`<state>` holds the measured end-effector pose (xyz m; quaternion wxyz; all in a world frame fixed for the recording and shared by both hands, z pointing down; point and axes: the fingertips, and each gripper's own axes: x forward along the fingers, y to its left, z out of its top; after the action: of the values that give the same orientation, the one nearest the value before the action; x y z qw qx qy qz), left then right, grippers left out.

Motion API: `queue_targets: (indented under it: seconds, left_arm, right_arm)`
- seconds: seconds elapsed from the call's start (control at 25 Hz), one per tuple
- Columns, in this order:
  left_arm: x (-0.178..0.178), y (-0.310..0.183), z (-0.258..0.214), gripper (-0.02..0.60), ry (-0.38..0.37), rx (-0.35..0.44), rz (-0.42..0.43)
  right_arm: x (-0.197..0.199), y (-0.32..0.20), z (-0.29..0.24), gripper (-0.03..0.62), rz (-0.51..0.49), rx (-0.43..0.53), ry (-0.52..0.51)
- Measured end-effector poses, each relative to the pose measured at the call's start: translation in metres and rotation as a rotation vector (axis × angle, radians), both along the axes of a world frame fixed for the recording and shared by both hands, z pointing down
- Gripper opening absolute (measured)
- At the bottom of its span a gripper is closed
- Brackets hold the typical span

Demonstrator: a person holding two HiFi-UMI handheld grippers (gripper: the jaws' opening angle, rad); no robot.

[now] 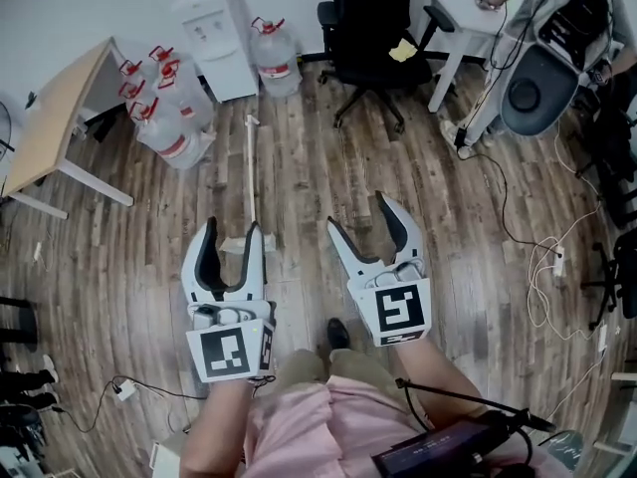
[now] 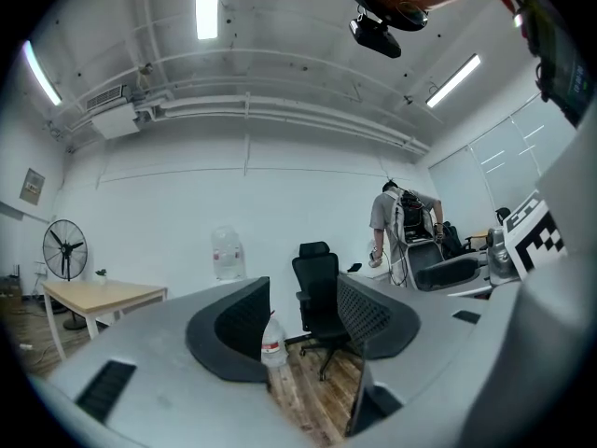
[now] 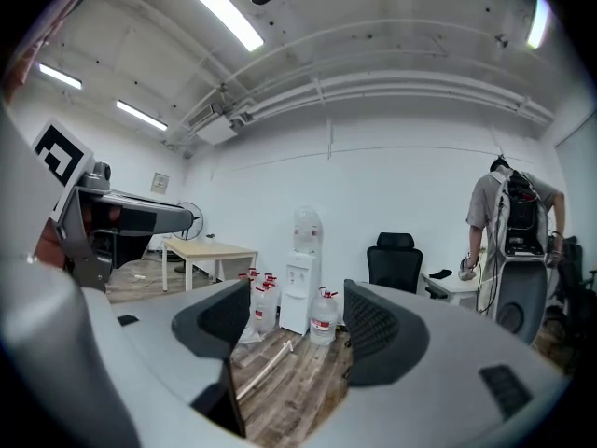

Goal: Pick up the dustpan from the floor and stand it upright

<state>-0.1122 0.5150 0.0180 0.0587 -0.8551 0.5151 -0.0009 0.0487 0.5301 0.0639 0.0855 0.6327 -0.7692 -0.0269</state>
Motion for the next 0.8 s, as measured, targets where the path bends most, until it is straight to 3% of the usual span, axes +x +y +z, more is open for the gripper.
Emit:
queue_targets:
  seconds: [0.16,0.32,0.4,0.52,0.6,0.8]
  left_arm:
    - [0.003,-0.033,-0.016,0.225,0.011,0.034,-0.018]
    - [0.007,-0.066,-0.017,0.225,0.025,0.049,-0.032]
    - [0.009,-0.084,-0.014,0.224,0.03,0.052,-0.035]
    - [0.014,-0.117,-0.006,0.224,0.032,0.046,-0.043]
    - [0.02,-0.142,0.001,0.224,0.029,0.033,-0.05]
    - [0.037,-0.222,0.017,0.224,0.026,0.01,-0.042]
  right_arm:
    - [0.003,-0.035,-0.011,0.265,-0.016,0.005,0.021]
    - [0.013,-0.07,-0.02,0.13,-0.012,0.049,0.032]
    - [0.016,-0.088,-0.02,0.091,-0.017,0.063,0.03]
    - [0.023,-0.121,-0.016,0.082,-0.023,0.065,0.026]
    - [0.029,-0.147,-0.011,0.01,-0.027,0.064,0.016]
    - [0.041,-0.231,-0.006,0.0,-0.043,0.071,-0.009]
